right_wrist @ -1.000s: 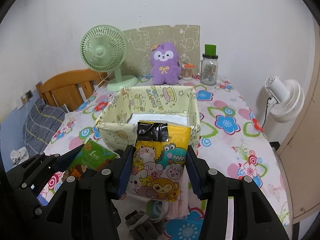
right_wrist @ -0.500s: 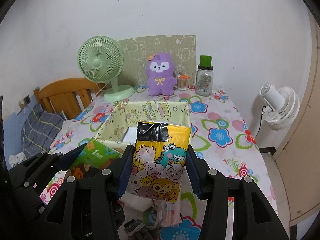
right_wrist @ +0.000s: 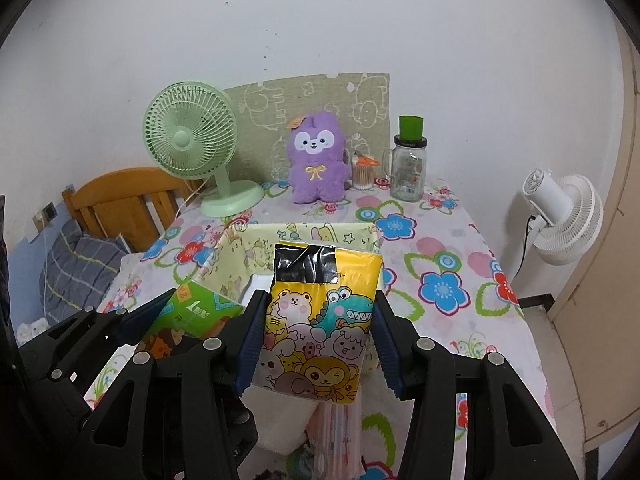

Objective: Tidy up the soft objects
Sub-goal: 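Lift both held items and carry them over the fabric storage box, then lower both items into the fabric box and open both tools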

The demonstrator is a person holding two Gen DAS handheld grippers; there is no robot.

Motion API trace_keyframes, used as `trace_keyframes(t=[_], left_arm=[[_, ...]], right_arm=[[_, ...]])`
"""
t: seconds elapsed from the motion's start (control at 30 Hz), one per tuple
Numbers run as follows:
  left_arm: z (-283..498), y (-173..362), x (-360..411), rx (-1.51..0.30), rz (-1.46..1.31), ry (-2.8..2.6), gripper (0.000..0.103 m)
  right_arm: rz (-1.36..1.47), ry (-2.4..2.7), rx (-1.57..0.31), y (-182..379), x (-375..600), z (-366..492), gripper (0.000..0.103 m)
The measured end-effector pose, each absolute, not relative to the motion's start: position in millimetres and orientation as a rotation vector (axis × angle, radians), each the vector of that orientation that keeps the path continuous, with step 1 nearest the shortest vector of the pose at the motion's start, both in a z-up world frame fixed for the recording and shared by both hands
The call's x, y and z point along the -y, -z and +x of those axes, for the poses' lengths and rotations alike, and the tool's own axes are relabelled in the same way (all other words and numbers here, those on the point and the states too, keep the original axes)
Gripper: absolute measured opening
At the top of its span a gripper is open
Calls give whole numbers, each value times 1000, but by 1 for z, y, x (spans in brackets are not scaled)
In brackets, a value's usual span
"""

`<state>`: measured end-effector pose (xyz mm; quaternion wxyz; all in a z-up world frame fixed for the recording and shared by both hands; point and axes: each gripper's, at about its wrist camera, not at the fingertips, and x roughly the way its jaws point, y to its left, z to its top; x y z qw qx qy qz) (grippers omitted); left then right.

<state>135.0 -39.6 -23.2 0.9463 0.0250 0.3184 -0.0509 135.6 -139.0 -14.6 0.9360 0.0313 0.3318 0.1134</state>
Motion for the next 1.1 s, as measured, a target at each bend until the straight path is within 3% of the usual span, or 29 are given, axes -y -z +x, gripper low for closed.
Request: trace_keyframes(t=[0.67, 1.1], left_arm=[[184, 10, 37, -599, 56, 91, 52], [223, 29, 34, -648, 32, 89, 53]], right_arm=[[106, -206, -647, 4, 140, 184, 54], [118, -193, -699, 25, 135, 227, 54]])
